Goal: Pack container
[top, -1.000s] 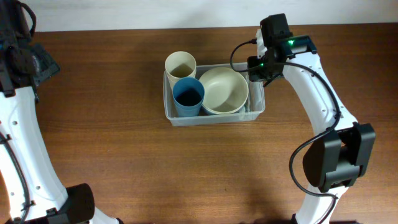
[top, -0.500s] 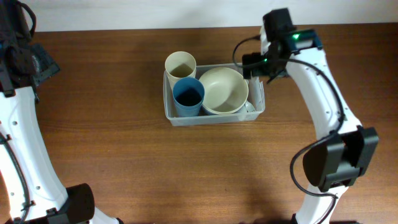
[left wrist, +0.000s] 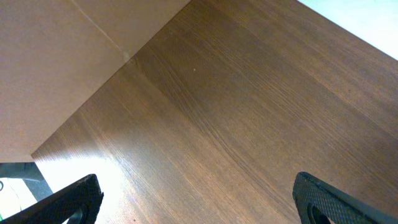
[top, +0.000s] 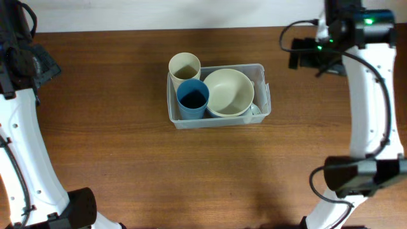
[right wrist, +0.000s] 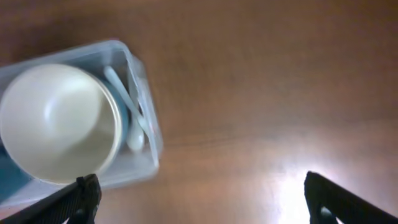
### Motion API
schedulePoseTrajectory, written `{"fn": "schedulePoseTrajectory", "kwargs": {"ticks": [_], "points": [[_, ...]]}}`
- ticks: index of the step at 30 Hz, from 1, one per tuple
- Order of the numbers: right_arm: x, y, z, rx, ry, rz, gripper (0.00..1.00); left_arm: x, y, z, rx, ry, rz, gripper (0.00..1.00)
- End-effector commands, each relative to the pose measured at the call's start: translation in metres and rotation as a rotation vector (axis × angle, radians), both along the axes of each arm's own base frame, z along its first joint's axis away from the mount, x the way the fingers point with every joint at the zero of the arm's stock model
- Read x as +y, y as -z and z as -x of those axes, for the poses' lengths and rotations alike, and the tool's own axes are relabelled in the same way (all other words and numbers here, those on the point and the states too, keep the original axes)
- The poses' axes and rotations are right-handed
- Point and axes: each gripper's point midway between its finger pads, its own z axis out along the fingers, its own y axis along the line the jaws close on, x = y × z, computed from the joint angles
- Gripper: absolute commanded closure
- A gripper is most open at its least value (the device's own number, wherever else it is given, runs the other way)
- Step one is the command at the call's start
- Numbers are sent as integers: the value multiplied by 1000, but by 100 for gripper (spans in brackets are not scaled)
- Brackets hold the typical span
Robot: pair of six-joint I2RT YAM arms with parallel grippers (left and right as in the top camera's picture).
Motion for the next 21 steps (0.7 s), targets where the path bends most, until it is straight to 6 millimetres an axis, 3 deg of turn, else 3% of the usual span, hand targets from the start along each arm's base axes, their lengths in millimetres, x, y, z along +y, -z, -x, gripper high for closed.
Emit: {"fn": "schedulePoseTrajectory", "kwargs": {"ticks": [1,5,11,17,21], "points": [[-1,-53,39,-99,11,4,1,1,3,-2,-2,-15,10,0],[11,-75,72,-135,-25,1,1,1,3,-2,-3,-15,10,0],[46,-93,127,-198,-102,-39,1,1,3,-2,-3,-15,10,0],[78,-78,167,-135,-191,-125,1,1,3,-2,-3,-15,10,0],[80,-74,173,-125,-202,-129,1,1,3,-2,-3,-15,10,0]]}}
